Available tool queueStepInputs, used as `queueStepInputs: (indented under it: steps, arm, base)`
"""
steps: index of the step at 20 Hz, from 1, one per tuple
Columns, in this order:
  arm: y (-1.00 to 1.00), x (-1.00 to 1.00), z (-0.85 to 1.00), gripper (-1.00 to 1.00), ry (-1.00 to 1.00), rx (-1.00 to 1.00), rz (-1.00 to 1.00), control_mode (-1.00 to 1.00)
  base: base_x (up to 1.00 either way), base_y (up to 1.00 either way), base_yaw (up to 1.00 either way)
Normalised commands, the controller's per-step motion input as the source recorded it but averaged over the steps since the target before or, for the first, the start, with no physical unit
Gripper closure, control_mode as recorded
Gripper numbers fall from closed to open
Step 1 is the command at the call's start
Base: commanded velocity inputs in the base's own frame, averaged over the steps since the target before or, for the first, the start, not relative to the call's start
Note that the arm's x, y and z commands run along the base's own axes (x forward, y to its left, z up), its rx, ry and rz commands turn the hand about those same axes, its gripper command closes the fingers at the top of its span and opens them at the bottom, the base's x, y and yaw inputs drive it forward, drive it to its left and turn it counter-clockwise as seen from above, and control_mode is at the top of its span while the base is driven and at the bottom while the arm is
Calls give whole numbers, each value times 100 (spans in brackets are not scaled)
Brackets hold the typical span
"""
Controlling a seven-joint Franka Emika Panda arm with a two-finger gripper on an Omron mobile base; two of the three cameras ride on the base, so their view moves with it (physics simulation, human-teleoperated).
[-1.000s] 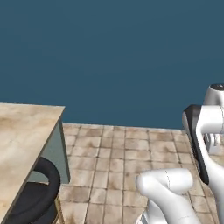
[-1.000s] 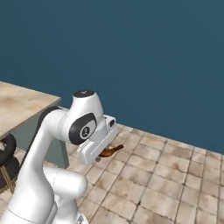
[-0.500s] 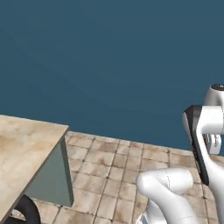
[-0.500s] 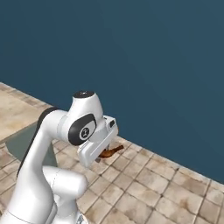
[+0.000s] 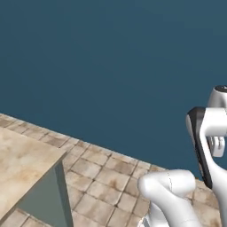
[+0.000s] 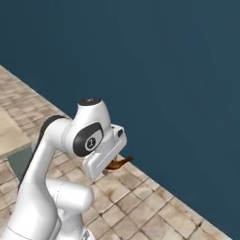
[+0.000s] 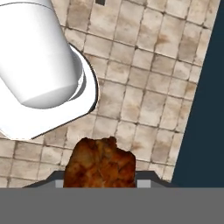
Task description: Take the chicken drumsticks from the pan and place one on each plate on the dining counter.
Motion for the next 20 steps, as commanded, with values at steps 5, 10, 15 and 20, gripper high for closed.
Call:
queueStepInputs:
  steps: [5, 10, 15, 20]
  arm:
    - [0, 0, 0, 100, 0, 0, 0, 100]
    - [0, 0, 0, 100, 0, 0, 0, 100]
    - [0, 0, 0, 100, 0, 0, 0, 100]
    - [0, 0, 0, 100, 0, 0, 0, 100]
  base:
    - [100, -10, 45]
    - [100, 0, 50]
    - [100, -1, 52]
    - [100, -11, 54]
